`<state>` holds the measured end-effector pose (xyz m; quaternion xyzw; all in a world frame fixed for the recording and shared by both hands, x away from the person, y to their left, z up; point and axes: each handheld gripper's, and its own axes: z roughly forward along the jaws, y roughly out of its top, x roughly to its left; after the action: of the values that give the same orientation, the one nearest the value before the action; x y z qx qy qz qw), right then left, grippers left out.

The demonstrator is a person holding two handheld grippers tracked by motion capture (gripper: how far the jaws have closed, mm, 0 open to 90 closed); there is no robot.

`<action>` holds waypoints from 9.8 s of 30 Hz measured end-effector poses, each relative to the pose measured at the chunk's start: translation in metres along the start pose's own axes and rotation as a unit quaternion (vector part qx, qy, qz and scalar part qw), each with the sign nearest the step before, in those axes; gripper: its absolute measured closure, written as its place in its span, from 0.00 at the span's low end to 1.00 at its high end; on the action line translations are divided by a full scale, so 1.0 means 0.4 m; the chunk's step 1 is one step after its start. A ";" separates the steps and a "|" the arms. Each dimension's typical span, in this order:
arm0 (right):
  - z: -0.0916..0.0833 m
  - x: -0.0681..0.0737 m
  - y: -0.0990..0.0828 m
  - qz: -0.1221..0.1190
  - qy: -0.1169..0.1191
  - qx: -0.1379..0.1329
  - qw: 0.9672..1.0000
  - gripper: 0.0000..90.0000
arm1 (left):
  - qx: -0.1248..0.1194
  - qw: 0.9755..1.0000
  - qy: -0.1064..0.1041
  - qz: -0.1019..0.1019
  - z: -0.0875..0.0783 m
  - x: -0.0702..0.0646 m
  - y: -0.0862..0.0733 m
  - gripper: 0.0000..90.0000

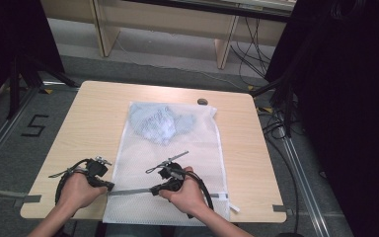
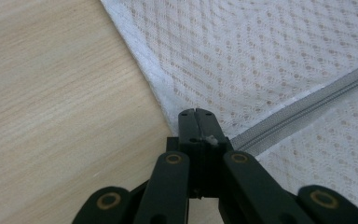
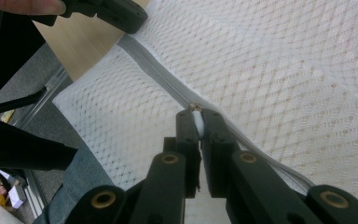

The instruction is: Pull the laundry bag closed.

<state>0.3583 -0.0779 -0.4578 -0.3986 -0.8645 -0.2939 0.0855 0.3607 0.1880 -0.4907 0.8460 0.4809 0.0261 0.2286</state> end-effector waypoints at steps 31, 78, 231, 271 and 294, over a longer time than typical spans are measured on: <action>-0.005 -0.028 -0.044 0.001 -0.011 -0.011 1.000 0.97 | -0.005 1.000 0.004 -0.016 0.001 -0.008 -0.002 1.00; -0.041 -0.052 -0.061 0.031 -0.007 -0.002 0.999 0.97 | -0.002 1.000 0.002 -0.004 -0.001 -0.002 -0.002 1.00; -0.132 -0.148 -0.146 0.075 -0.025 -0.015 0.997 0.97 | -0.004 1.000 -0.003 -0.007 0.002 0.000 -0.001 1.00; -0.163 -0.172 -0.168 0.096 -0.027 -0.010 0.995 0.97 | -0.005 1.000 0.001 -0.007 0.001 -0.001 -0.001 1.00; -0.180 -0.192 -0.185 0.104 -0.028 -0.009 0.994 0.97 | -0.003 1.000 -0.003 -0.007 0.002 0.001 -0.001 1.00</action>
<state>0.3487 -0.2060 -0.4612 -0.4951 -0.8178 -0.2800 0.0878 0.3608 0.1880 -0.4914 0.8419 0.4861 0.0238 0.2330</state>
